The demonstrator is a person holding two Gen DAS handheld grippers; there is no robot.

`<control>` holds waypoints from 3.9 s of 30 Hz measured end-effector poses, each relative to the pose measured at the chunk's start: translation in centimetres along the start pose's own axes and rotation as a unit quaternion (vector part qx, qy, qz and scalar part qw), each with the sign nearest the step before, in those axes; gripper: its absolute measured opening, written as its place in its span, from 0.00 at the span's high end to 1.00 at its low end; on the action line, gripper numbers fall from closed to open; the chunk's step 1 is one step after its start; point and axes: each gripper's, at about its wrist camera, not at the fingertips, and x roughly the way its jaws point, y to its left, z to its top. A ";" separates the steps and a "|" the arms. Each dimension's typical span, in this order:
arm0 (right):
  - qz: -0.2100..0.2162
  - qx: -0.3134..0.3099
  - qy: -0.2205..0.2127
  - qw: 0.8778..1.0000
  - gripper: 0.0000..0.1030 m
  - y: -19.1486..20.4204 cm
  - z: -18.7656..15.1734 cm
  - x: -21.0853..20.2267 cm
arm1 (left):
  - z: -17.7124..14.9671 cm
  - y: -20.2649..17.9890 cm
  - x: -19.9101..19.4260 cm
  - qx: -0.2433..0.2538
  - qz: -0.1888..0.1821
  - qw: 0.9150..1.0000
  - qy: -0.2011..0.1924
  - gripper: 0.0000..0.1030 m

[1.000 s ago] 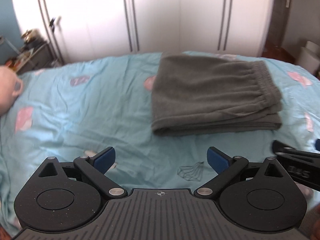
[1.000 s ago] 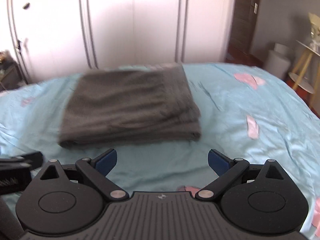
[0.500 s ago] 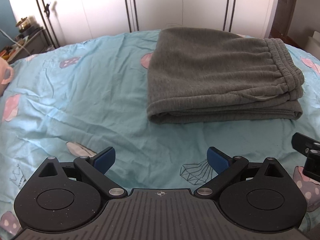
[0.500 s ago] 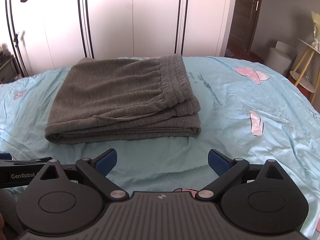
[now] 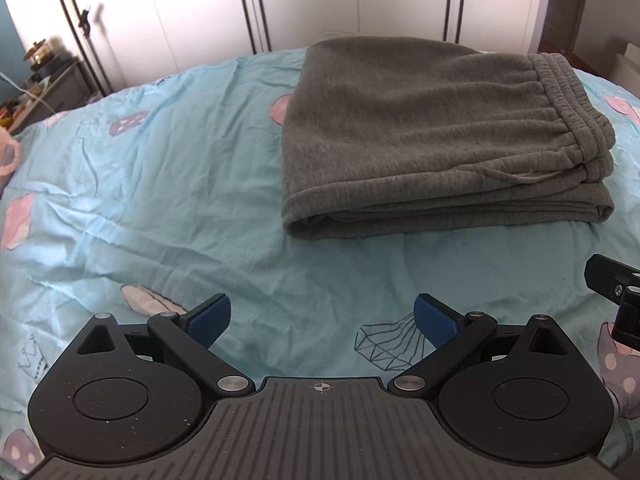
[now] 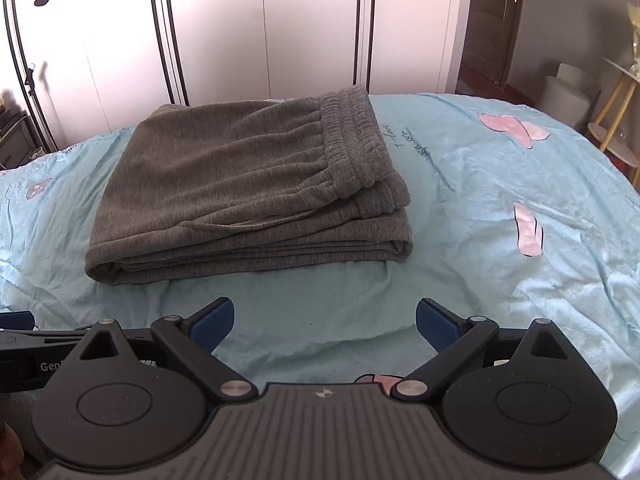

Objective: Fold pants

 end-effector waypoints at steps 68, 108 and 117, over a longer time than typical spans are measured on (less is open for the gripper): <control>-0.005 -0.014 0.002 1.000 0.05 0.3 -0.2 0.0 | -0.2 0.1 0.8 -0.001 -0.009 1.000 0.020 0.02; -0.004 -0.016 0.006 1.000 0.05 0.4 -0.2 -0.1 | -0.2 0.3 1.0 -0.001 -0.017 1.000 0.026 0.02; -0.006 -0.021 0.007 1.000 0.05 0.4 -0.2 0.0 | -0.1 0.5 1.0 -0.006 -0.023 0.999 0.028 0.02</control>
